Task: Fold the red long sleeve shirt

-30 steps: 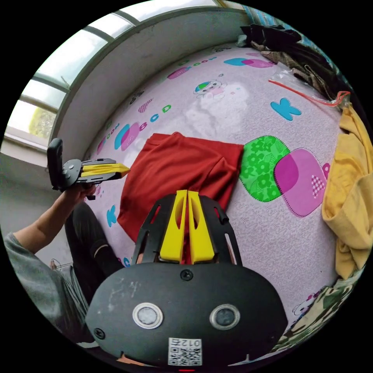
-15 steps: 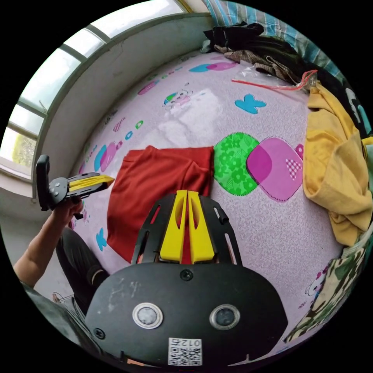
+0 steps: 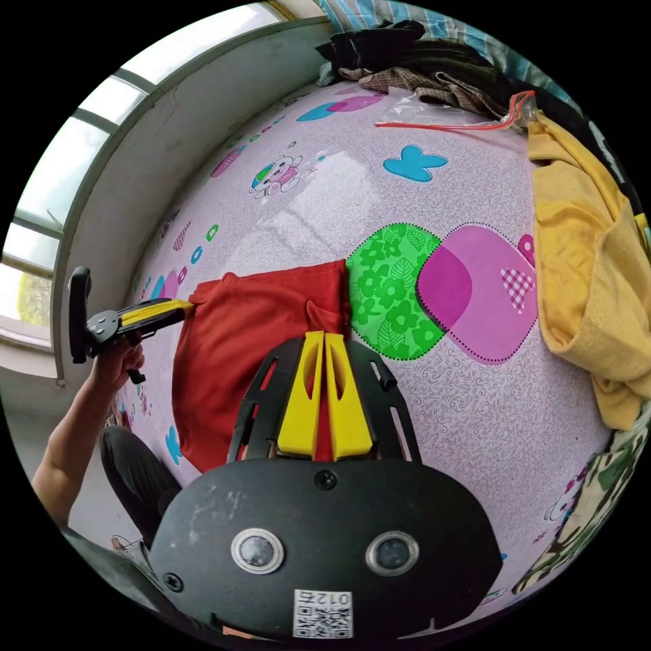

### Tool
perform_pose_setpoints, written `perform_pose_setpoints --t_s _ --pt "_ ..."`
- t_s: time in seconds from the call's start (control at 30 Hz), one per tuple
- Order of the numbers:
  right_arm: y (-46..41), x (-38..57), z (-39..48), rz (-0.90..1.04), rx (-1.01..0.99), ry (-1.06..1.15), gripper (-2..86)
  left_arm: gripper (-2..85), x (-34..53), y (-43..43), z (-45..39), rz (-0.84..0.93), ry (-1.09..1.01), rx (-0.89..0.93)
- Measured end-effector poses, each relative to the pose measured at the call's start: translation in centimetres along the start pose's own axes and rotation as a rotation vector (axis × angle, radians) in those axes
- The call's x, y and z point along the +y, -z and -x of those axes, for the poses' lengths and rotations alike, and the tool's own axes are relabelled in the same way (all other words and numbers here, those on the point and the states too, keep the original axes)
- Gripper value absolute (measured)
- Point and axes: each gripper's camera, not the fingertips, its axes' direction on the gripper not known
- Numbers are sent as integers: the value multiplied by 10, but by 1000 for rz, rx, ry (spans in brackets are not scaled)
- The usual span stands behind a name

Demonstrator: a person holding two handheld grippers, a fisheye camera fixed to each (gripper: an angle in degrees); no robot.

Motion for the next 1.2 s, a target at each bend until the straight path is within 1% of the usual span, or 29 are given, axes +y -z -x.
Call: perform_pose_setpoints --t_s 0.1,0.17,0.3,0.33,0.47,0.57,0.6,0.7,0.8,0.87,0.93,0.97,1.0,1.03,1.07,1.1,1.2 --pt "8 -3 4 -33 4 27 -10 -1 -8 8 -2 -31 -17 79" --pt "9 -10 8 -55 -27 64 -10 -1 -15 5 -6 -33 -40 99" --pt "-7 -23 4 -18 -32 92 -10 -1 -30 -17 -11 40 -71 17" --pt "-16 -27 -3 23 4 64 -10 -1 -30 -16 -6 10 -58 23" --pt "-19 -28 -26 -29 -86 -26 -10 -1 -31 -20 17 29 42 -34" --pt "-17 -28 -31 -46 -91 -47 -10 -1 -27 -13 34 3 72 25" --pt "-15 -27 -31 -54 -82 -47 -10 -1 -22 -3 40 -34 89 37" --pt "0 -16 -31 -81 -91 -17 -10 -1 -6 22 43 -77 68 103" --pt "4 -1 -23 -19 -184 74 -10 0 16 29 27 -53 -31 185" --pt "-7 8 -19 60 -222 139 -10 0 26 21 18 -19 -73 188" --pt "-21 9 -21 127 -182 131 -10 0 31 -1 17 37 -52 57" --pt "-27 9 -26 138 -129 114 -10 0 31 -5 20 47 -37 39" --pt "-25 9 -28 113 -132 108 -10 -1 31 -9 28 38 0 57" --pt "-21 9 -33 77 -105 51 -10 -1 33 -7 37 14 54 80" --pt "-16 9 -36 55 -56 11 -10 -1 34 -4 42 2 84 77" --pt "-13 10 -36 48 -48 8 -10 -1 36 3 49 -17 125 69" --pt "-2 16 -25 53 -120 89 -10 0 47 21 49 -29 61 183"
